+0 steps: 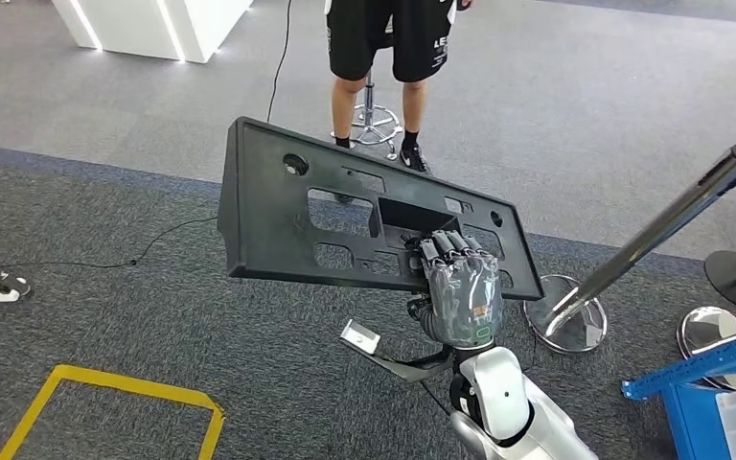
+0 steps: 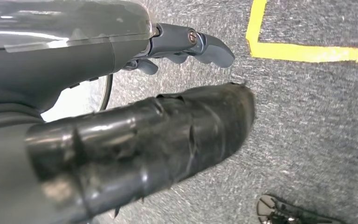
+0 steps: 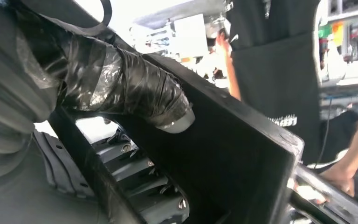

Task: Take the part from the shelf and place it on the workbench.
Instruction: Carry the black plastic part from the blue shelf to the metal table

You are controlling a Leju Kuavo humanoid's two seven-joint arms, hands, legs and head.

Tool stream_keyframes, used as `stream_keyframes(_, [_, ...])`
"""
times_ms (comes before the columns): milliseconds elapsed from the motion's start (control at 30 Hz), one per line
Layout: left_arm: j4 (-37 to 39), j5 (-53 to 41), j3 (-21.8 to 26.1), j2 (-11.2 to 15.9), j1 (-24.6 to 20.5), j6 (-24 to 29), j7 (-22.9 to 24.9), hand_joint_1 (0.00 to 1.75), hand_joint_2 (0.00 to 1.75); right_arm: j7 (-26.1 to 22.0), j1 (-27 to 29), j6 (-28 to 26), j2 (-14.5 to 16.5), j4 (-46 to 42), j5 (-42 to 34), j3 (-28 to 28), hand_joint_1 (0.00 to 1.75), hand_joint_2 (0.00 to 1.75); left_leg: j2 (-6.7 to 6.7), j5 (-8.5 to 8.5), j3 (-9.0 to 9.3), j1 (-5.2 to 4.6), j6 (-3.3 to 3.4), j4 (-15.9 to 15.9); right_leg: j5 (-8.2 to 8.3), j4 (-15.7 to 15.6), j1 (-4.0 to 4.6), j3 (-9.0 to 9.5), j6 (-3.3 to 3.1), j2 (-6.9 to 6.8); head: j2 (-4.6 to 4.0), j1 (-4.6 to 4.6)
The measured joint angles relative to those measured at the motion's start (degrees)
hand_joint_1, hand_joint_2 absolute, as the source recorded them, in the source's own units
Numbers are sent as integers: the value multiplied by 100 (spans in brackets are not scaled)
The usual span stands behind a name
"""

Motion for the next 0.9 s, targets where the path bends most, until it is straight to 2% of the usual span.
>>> stream_keyframes(33, [0,0,1,0,-1,0,0,0,0,1,7,0,-1,18,0,5,175,175,-86,-4,1,-8,5,7,1,195,4,-141,-6,25,0,-1])
stream_keyframes(67, [0,0,1,0,0,0,0,0,0,2,7,1,0,34,0,9,175,175,-175,-9,5,-16,7,18,123,172,4,-182,-18,41,0,-1])
stream_keyframes(100, [0,0,1,0,1,0,0,0,0,2,-2,2,1,50,0,15,175,175,-264,-14,10,-20,5,32,339,-61,4,-123,-36,69,0,-2])
stream_keyframes(133, [0,0,1,0,2,0,0,0,0,2,-19,4,2,64,0,20,175,175,-349,-22,13,-20,1,45,595,-441,3,9,-62,159,0,-1])
stream_keyframes(167, [0,0,1,-2,0,0,0,0,0,0,-38,5,3,81,0,26,175,175,-425,-29,6,-26,-11,63,780,-811,-2,145,-92,295,0,-3])
stream_keyframes(200, [0,-1,1,-4,-7,0,0,0,0,-2,-55,7,4,96,0,33,175,175,-498,-31,-13,-22,-31,79,884,-1095,-5,252,-111,411,1,-1])
stream_keyframes(233, [0,-1,1,-6,-9,0,0,0,0,-4,-67,7,7,111,0,40,175,175,-566,-27,-39,-12,-59,88,914,-1258,-1,310,-126,496,1,2])
stream_keyframes(267, [0,-2,1,-8,-4,0,0,0,0,-8,-79,7,11,124,0,48,175,175,-635,-18,-65,1,-97,89,888,-1305,9,326,-139,499,1,4])
stream_keyframes(300, [0,-2,1,-8,12,0,1,0,0,-12,-93,7,24,130,0,54,175,175,-708,-7,-86,15,-139,78,888,-1333,18,348,-153,438,1,8])
stream_keyframes(333, [0,-2,1,-9,34,-1,1,0,0,-15,-110,7,45,135,0,59,175,175,-701,-8,-100,22,-172,89,902,-1365,14,377,-180,365,0,8])
stream_keyframes(367, [0,-2,2,-14,50,-1,2,0,0,-18,-125,7,68,139,0,62,175,175,-594,-45,-129,16,-200,150,917,-1404,5,417,-213,294,0,-2])
stream_keyframes(400, [0,-3,2,-18,48,-2,2,0,0,-20,-138,7,88,142,1,64,175,175,-416,-141,-209,7,-224,319,931,-1445,-4,458,-248,209,0,-8])
stream_keyframes(467, [0,-4,3,-25,19,-1,1,0,0,-25,-147,7,103,158,1,67,175,175,-29,-464,-526,16,-267,969,928,-1480,7,503,-294,29,0,-23])
stream_keyframes(500, [0,-4,3,-25,6,-1,0,0,0,-26,-147,7,104,168,1,69,175,175,59,-610,-715,32,-289,1332,916,-1479,17,511,-303,-68,0,-22])
stream_keyframes(533, [0,-4,3,-24,4,0,0,0,0,-26,-145,7,104,179,0,73,175,175,99,-669,-843,51,-309,1572,901,-1476,20,517,-301,-155,0,-24])
stream_keyframes(567, [0,-4,2,-24,8,0,1,0,0,-26,-145,7,105,187,0,76,175,175,123,-620,-864,68,-328,1607,883,-1470,18,526,-290,-238,0,-23])
stream_keyframes(600, [0,-4,2,-24,16,0,2,0,0,-26,-145,7,107,192,0,80,175,175,157,-473,-763,83,-341,1412,860,-1460,15,541,-275,-313,0,-25])
stream_keyframes(633, [0,-4,2,-24,23,0,3,0,0,-26,-147,7,108,195,0,83,175,175,228,-275,-564,93,-349,1040,831,-1445,10,561,-253,-385,0,-25])
stream_keyframes(667, [0,-4,2,-25,24,0,4,0,0,-26,-152,7,109,197,0,83,175,175,357,-141,-355,76,-335,662,797,-1431,19,580,-223,-454,0,-25])
stream_keyframes(700, [0,-4,2,-25,20,0,3,0,0,-26,-157,7,110,197,0,84,175,175,460,-55,-200,56,-304,362,765,-1416,31,595,-189,-515,0,-22])
stream_keyframes(733, [0,-4,3,-26,17,0,2,0,0,-26,-164,7,110,196,0,84,175,175,527,-33,-118,34,-266,192,742,-1409,46,609,-156,-571,0,-20])
stream_keyframes(767, [0,-3,3,-26,18,0,1,0,0,-26,-170,7,111,196,0,85,175,175,536,-62,-109,7,-223,153,727,-1412,64,620,-124,-624,0,-17])
stream_keyframes(833, [0,-3,3,-26,35,0,0,0,0,-25,-183,7,119,194,0,87,175,175,399,-51,-107,10,-146,119,696,-1427,57,657,-60,-713,1,-16])
stream_keyframes(867, [0,-4,3,-26,42,1,0,0,0,-24,-191,7,123,194,0,86,175,175,334,-46,-88,17,-109,96,648,-1390,42,661,-29,-652,1,-15])
stream_keyframes(900, [0,-4,3,-26,41,1,0,0,0,-23,-198,7,127,194,0,85,175,175,272,-36,-69,28,-70,72,549,-1259,22,618,-10,-520,1,-13])
